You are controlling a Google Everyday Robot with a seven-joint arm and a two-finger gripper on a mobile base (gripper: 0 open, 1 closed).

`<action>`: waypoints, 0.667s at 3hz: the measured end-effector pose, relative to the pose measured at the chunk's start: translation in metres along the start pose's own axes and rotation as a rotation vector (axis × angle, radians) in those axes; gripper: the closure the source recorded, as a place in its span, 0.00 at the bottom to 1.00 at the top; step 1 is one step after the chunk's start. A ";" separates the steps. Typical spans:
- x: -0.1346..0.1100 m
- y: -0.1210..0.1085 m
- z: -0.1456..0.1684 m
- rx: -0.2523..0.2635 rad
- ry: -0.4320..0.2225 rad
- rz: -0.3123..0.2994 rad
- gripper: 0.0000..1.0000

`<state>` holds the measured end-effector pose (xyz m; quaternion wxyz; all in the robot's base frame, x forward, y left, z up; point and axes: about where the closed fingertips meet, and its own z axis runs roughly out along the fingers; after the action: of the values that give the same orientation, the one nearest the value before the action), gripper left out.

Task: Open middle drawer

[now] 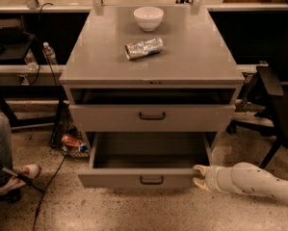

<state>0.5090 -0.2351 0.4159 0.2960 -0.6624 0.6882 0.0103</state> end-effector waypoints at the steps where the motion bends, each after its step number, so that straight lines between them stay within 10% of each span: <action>1: -0.002 -0.002 -0.004 0.000 0.000 0.000 1.00; 2: -0.003 -0.002 -0.005 0.000 0.000 0.000 1.00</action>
Offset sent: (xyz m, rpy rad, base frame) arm -0.1492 0.0005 -0.0366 0.1026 0.0996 -0.2888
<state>0.5091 -0.2349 0.4216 0.2960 -0.6622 0.6883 0.0103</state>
